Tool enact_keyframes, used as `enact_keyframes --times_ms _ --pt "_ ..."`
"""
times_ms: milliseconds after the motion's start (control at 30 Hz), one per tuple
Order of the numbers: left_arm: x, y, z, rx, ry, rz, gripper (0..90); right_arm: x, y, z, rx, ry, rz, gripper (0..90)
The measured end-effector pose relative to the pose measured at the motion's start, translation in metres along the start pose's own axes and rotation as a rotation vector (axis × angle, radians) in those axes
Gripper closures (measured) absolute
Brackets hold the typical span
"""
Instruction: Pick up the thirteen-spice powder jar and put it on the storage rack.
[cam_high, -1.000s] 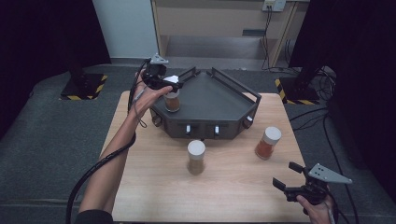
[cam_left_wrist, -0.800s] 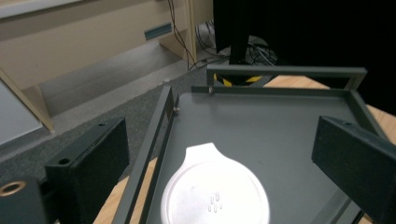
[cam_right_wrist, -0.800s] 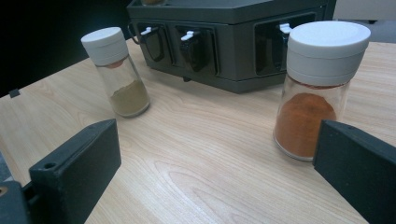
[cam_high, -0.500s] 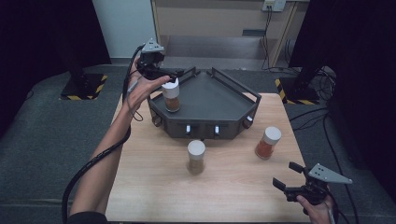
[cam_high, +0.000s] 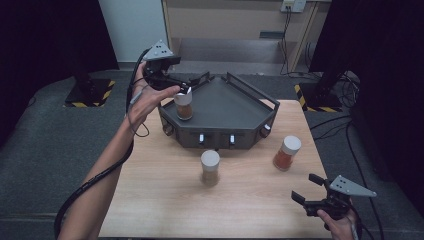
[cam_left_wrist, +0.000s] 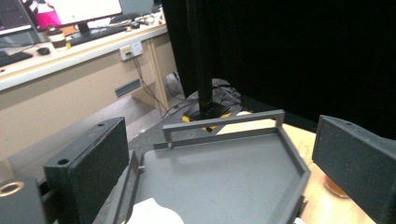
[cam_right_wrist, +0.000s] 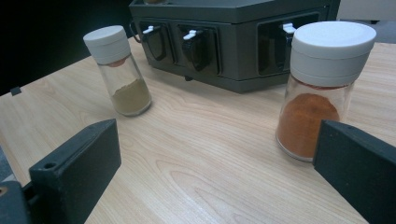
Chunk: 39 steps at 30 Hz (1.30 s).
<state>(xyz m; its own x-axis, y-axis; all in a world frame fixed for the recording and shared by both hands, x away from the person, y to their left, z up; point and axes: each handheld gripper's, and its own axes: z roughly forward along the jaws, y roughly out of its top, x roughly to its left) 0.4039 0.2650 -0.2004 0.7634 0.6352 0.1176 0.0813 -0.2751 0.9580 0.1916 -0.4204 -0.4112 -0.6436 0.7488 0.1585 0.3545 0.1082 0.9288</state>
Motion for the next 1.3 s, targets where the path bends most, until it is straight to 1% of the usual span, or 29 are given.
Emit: enact_keyframes --times_ms 67,100,133,167,200,233,267,300,333,400,467,500,633,800,1000,1133,1200,1300 --pt "-0.002 -0.004 -0.006 -0.013 -0.014 0.002 2.4 0.0 0.0 0.0 0.001 0.002 0.0 1.6" --pt "-0.002 -0.004 -0.006 -0.013 -0.014 0.002 2.4 0.0 0.0 0.0 0.001 0.002 0.0 1.6" --pt "-0.004 -0.008 -0.011 -0.03 -0.025 -0.005 2.4 0.0 0.0 0.0 0.002 0.002 -0.002 1.6" --pt "-0.005 -0.009 -0.013 -0.033 -0.028 -0.002 2.5 0.0 0.0 0.0 0.003 0.002 -0.002 1.6" --pt "-0.007 -0.009 -0.015 -0.029 -0.025 0.009 2.6 0.0 0.0 0.001 0.003 0.001 -0.002 1.6" --pt "-0.007 -0.009 -0.015 -0.029 -0.025 0.009 2.6 0.001 0.001 0.001 0.004 0.0 -0.001 1.6" --pt "-0.01 -0.01 -0.016 -0.023 -0.02 0.021 2.6 0.001 0.001 0.001 0.005 -0.001 -0.001 1.6" --pt "-0.011 -0.011 -0.018 -0.019 -0.019 0.024 2.6 0.001 0.001 0.001 0.004 -0.001 -0.001 1.6" --pt "-0.014 -0.016 -0.021 -0.021 -0.021 0.025 2.6 0.001 0.001 0.001 0.004 -0.002 -0.001 1.6" --pt "-0.016 -0.018 -0.022 -0.02 -0.018 0.029 2.7 0.001 0.001 0.001 0.004 -0.001 -0.002 1.6" --pt "-0.017 -0.024 -0.025 -0.03 -0.027 0.013 3.3 0.001 0.001 0.001 0.006 -0.001 -0.003 1.6" --pt "-0.019 -0.027 -0.026 -0.035 -0.026 0.013 3.6 0.001 0.001 0.001 0.006 -0.001 -0.004 1.6" --pt "-0.026 -0.039 -0.034 -0.053 -0.051 0.015 3.6 0.001 0.001 0.001 0.007 -0.001 -0.004 1.6" --pt "-0.034 -0.051 -0.044 -0.055 -0.063 0.022 3.7 0.001 0.001 0.001 0.007 0.0 -0.005 1.6" --pt "-0.038 -0.07 -0.058 -0.053 -0.07 -0.003 4.2 0.002 0.002 0.001 0.01 -0.002 -0.008 1.6" --pt "-0.041 -0.088 -0.067 -0.06 -0.07 -0.028 4.2 0.002 0.002 0.002 0.012 -0.003 -0.01 1.6" --pt "-0.044 -0.095 -0.071 -0.049 -0.057 -0.026 4.2 0.002 0.002 0.002 0.012 -0.003 -0.01 1.6" --pt "-0.046 -0.108 -0.076 -0.052 -0.058 -0.05 4.2 0.002 0.002 0.002 0.012 -0.004 -0.009 1.6"
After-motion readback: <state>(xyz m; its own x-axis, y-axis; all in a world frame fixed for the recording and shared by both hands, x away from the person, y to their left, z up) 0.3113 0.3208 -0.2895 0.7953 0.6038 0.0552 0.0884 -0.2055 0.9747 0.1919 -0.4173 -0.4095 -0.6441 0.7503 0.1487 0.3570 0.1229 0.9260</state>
